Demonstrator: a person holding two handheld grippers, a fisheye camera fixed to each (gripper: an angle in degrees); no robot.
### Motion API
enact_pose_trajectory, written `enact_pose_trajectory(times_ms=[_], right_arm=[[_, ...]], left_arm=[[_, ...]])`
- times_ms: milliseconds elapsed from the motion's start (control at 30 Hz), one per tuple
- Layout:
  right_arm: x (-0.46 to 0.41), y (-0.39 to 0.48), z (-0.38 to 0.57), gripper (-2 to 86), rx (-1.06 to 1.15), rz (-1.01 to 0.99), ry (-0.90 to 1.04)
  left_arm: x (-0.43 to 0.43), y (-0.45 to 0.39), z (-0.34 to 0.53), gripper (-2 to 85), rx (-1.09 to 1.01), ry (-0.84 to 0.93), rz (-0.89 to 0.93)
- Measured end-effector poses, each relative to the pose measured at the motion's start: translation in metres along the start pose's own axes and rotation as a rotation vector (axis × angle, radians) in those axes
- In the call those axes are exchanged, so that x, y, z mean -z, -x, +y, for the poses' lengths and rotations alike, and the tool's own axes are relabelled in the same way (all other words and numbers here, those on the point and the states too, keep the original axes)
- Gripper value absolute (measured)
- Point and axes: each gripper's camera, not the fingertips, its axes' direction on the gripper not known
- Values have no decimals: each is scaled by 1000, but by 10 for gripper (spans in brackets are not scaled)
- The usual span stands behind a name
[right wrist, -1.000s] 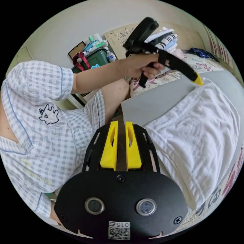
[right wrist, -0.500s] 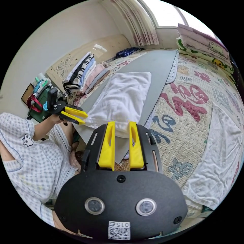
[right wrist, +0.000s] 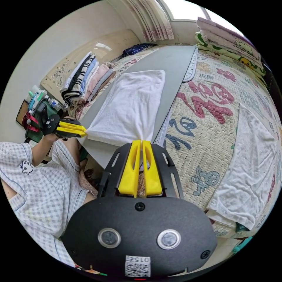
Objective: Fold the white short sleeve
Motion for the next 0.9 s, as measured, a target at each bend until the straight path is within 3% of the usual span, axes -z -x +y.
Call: enact_pose_trajectory(times_ms=[900], right_arm=[[-41,50,-24,-5,-56,-36,63]], left_arm=[[26,-32,-2,11,128,49,17]])
